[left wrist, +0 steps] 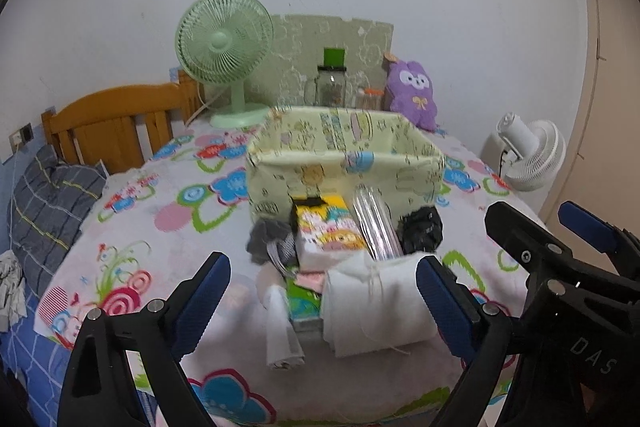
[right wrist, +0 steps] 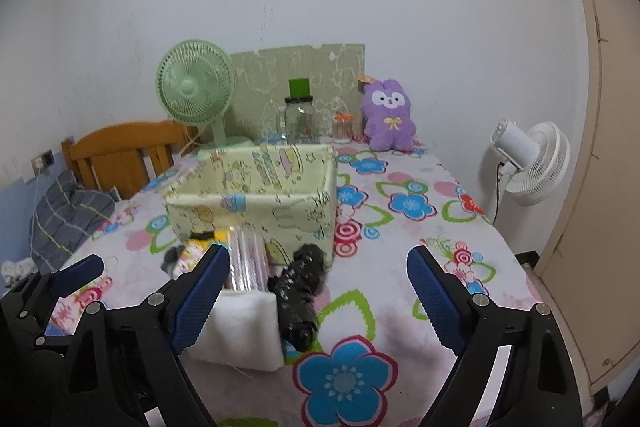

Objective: Organize soft objects
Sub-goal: 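Grasp white cloth pouch with left tool while right tool grasps black plastic-wrapped bundle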

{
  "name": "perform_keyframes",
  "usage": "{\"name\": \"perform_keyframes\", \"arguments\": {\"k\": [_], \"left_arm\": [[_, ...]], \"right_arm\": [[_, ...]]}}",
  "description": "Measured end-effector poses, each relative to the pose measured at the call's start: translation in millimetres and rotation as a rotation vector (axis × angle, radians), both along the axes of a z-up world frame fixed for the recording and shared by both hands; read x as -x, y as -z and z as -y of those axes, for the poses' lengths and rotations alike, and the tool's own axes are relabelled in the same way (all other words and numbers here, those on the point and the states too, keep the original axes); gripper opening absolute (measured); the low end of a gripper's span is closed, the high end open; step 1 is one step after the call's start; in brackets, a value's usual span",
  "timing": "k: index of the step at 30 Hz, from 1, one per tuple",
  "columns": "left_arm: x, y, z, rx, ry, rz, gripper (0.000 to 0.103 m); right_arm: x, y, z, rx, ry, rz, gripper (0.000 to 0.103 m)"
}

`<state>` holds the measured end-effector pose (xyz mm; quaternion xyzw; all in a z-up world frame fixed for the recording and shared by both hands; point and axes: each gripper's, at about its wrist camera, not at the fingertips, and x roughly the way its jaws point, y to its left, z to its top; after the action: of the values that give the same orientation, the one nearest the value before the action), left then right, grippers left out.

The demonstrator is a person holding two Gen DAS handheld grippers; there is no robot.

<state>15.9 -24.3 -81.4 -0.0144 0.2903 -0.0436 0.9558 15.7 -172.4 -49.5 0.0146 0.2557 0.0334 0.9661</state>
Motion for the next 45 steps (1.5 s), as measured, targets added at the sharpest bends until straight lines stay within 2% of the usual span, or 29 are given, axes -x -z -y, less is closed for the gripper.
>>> {"name": "perform_keyframes", "arguments": {"k": [11, 15, 19, 22, 34, 40, 41, 42, 45], "left_arm": [[-7.3, 19.4, 22.9, -0.019, 0.023, -0.031, 0.094], [-12.1, 26.3, 32.8, -0.039, 0.034, -0.042, 0.094], [-18.3, 33.6, 39.7, -0.052, 0.039, -0.065, 0.093], [-20.9, 37.8, 43.6, -0.067, 0.037, -0.071, 0.086], [-27.2, 48.3, 48.7, -0.094, 0.025, -0.092, 0.072], [-27.8, 51.3, 50.4, -0.103, 0.035, -0.101, 0.060], [-28.0, 51.7, 50.2, -0.100, 0.038, -0.103, 0.057], [-28.6, 51.7, 50.2, -0.095, 0.041, -0.104, 0.056], [-28.7, 51.5, 51.2, -0.084, 0.055, -0.107, 0.049]], "right_arm": [[-14.3, 24.8, 9.2, -0.015, 0.000, -0.068, 0.086], [-19.6, 32.7, 11.4, -0.015, -0.011, -0.092, 0.079], [-25.9, 41.8, 11.4, -0.013, -0.029, -0.122, 0.078], [-32.4, 48.0, 11.7, -0.021, -0.037, -0.150, 0.078], [-50.1, 64.3, 3.4, -0.034, -0.086, -0.208, 0.067], [-56.5, 71.2, 0.5, -0.066, -0.107, -0.241, 0.050], [-57.3, 72.2, 0.9, -0.076, -0.110, -0.248, 0.045], [-57.8, 73.0, 1.0, -0.083, -0.110, -0.254, 0.036], [-58.5, 74.6, 1.7, -0.109, -0.118, -0.267, 0.028]]}}
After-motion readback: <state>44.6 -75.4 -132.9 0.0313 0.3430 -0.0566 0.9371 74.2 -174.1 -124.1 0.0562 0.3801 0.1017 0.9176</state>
